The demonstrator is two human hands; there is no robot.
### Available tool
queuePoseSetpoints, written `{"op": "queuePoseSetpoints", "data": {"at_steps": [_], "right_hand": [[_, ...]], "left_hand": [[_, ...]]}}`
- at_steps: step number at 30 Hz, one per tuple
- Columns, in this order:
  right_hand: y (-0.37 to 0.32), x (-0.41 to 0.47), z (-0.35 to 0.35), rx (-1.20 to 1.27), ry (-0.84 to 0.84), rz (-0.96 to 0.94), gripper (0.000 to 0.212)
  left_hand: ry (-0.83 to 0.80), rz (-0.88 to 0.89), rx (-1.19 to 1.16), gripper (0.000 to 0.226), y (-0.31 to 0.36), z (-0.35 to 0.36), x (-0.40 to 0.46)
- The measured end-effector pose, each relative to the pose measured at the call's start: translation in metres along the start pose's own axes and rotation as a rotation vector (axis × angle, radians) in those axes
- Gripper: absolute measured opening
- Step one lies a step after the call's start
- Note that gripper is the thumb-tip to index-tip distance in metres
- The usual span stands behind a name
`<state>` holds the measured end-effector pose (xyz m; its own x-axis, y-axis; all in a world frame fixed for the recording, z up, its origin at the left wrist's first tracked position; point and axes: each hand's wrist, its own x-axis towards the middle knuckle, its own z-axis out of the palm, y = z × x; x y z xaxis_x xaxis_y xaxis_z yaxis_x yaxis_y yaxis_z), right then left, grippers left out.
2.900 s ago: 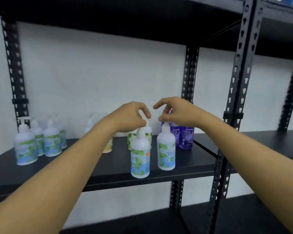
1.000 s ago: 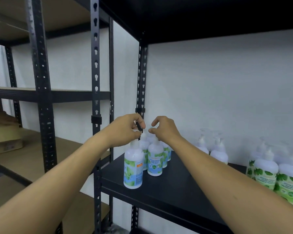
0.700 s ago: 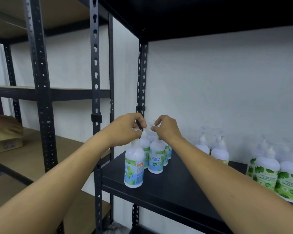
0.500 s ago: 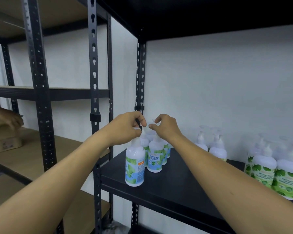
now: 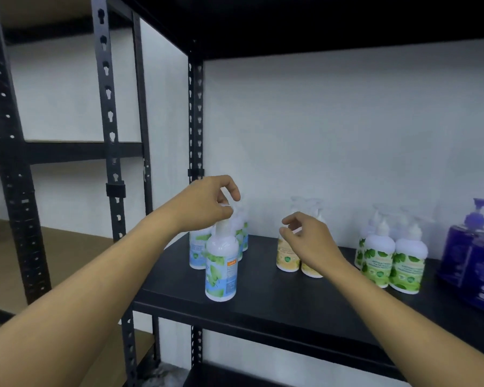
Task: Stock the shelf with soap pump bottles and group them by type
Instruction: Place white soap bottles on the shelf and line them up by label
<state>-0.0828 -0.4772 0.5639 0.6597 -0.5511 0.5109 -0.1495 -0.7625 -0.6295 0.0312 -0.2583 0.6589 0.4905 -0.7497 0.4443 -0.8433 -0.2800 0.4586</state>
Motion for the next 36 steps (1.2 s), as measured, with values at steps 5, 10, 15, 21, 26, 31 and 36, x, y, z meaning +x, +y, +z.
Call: {"op": "queuePoseSetpoints", "data": {"at_steps": [5, 10, 15, 21, 26, 31, 36], "right_hand": [[0.046, -0.034, -0.035, -0.134, 0.017, 0.034, 0.016], [0.08, -0.065, -0.066, -0.213, 0.02, 0.09, 0.015], [0.105, -0.083, -0.088, -0.267, 0.003, 0.171, 0.019], [0.123, -0.101, -0.115, -0.377, 0.006, 0.246, 0.017], [0.139, -0.111, -0.122, -0.392, -0.052, 0.279, 0.019], [0.136, -0.107, -0.11, -0.363, -0.093, 0.243, 0.021], [0.114, -0.092, -0.073, -0.288, -0.133, 0.147, 0.024]], "left_hand": [[-0.026, 0.036, -0.046, 0.022, 0.023, 0.023, 0.012], [-0.049, 0.083, -0.085, 0.022, 0.052, 0.05, 0.026], [-0.076, 0.113, -0.107, 0.022, 0.082, 0.077, 0.038], [-0.112, 0.133, -0.126, 0.022, 0.111, 0.11, 0.046], [-0.133, 0.152, -0.144, 0.022, 0.129, 0.128, 0.051], [-0.118, 0.156, -0.141, 0.023, 0.134, 0.13, 0.052], [-0.078, 0.13, -0.09, 0.023, 0.12, 0.108, 0.049]]}}
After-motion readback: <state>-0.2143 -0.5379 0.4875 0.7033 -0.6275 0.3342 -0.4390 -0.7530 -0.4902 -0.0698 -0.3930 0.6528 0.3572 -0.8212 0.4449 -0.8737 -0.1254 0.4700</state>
